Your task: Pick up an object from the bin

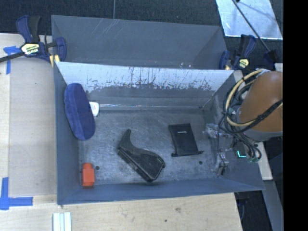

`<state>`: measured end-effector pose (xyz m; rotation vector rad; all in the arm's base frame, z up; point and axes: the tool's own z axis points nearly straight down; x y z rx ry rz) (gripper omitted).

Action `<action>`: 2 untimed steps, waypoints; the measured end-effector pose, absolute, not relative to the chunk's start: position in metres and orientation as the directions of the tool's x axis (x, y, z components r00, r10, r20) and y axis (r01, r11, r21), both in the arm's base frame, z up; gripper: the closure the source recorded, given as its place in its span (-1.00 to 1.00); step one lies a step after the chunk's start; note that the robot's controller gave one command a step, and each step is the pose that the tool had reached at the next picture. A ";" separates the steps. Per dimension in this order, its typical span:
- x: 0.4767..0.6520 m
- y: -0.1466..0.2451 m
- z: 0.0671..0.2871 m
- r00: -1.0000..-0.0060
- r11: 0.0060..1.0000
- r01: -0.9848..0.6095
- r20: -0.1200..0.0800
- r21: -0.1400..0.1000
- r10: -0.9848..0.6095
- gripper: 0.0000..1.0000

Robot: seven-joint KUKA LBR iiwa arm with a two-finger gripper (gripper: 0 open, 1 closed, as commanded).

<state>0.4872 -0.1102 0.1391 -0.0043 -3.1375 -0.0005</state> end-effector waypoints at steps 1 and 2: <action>0.537 -0.075 0.067 -0.991 0.991 -0.136 -0.003 0.001 -0.136 -1.00; 0.538 -0.077 0.071 -0.991 0.991 -0.136 -0.008 -0.002 -0.136 1.00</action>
Offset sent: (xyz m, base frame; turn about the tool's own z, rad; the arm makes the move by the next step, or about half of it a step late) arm 0.0486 0.0336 -0.0691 -0.1382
